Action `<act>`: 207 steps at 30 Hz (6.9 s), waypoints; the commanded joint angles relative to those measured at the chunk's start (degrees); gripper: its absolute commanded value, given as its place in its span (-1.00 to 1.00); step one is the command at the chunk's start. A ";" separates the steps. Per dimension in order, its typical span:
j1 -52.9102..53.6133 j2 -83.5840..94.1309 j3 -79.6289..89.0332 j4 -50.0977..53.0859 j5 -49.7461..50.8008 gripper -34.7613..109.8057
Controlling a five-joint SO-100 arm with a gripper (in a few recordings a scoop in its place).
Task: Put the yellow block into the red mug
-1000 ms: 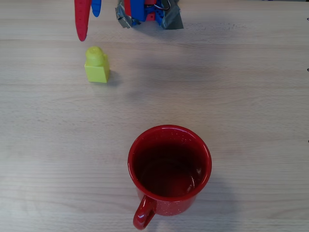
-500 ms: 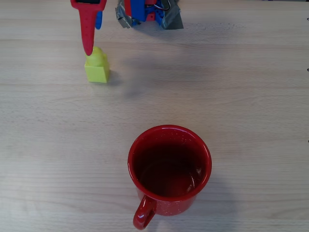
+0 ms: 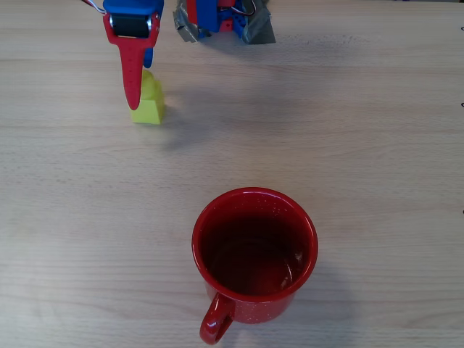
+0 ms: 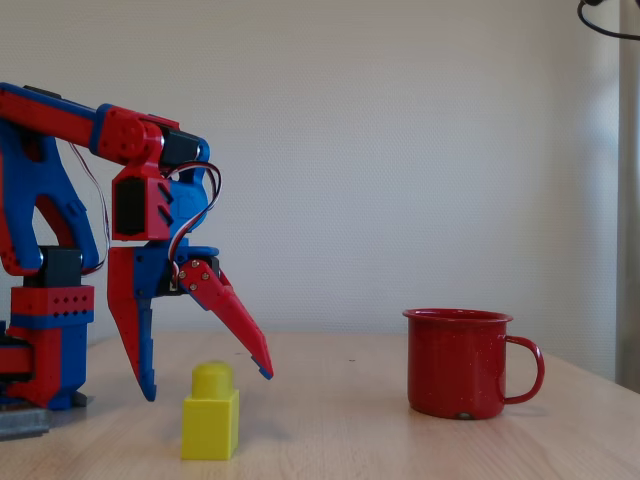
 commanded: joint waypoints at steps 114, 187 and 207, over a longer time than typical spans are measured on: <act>-35.95 -66.71 -123.05 22.59 40.87 -0.52; -35.24 -20.83 -70.49 5.01 38.14 -0.52; -34.63 25.93 -16.26 -4.22 35.33 -0.52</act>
